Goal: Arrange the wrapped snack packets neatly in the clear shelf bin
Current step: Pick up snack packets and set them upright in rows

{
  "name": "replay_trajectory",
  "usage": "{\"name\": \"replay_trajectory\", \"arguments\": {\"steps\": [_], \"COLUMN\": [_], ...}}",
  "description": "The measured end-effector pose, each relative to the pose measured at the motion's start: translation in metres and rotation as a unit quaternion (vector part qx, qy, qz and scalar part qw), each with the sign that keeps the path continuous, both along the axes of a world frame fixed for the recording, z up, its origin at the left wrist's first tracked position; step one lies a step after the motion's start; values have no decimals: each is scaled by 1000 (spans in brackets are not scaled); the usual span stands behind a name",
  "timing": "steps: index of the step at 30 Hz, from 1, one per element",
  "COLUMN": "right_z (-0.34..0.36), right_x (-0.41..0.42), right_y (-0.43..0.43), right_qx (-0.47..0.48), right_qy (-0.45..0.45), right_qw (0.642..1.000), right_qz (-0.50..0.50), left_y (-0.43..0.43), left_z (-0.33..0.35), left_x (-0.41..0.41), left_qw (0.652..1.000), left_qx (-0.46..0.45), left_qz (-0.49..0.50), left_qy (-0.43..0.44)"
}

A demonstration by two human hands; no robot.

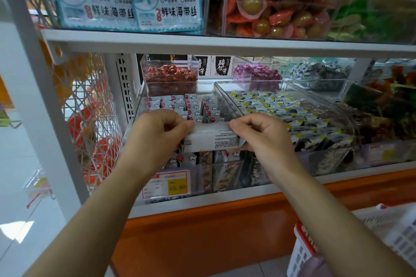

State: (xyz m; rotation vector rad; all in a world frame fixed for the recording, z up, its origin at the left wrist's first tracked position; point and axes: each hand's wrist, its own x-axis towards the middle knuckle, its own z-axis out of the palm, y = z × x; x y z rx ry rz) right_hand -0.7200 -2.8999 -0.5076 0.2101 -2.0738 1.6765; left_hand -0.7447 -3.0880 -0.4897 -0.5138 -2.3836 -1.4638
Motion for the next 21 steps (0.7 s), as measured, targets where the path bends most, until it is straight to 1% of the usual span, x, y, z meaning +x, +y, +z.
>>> {"name": "replay_trajectory", "arguments": {"steps": [4, 8, 10, 11, 12, 14, 15, 17, 18, 19, 21], "right_z": [-1, -5, -5, -5, -5, -4, -2, 1, 2, 3, 3], "right_x": [-1, -5, -6, -7, -7, -9, -9, -10, -11, -13, -16], "right_y": [-2, 1, 5, 7, 8, 9, 9, 10, 11, 13, 19], "right_qx": [-3, -75, -92, -85, -55, 17, 21, -12, -32, -51, -78], "right_qy": [0, 0, -4, -9, -12, 3, 20, 55, 66, 70, 61], "right_qw": [1000, 997, 995, 995, 996, 998, 998, 998, 997, 994, 989], "right_qz": [4, -7, 30, 60, 76, 68, 57, 14, -22, -60, -112], "left_y": [1, 4, 4, 4, 5, 6, 8, 13, 15, 17, 21], "left_z": [-2, -3, -4, -3, -2, -1, -1, -2, -4, -6, -11], "left_x": [-1, 0, -1, -1, -1, -4, -6, -12, -16, -21, -30], "left_qw": [1000, 998, 998, 998, 998, 998, 998, 998, 999, 999, 995], "left_qx": [-1, 1, 5, 17, 33, 56, 60, 64, 53, 21, -86], "left_qz": [17, -44, -46, -39, -29, -12, -12, -7, 5, 23, 32], "left_qy": [8, -36, -42, -41, -39, -36, -33, -19, -5, 13, 43]}}
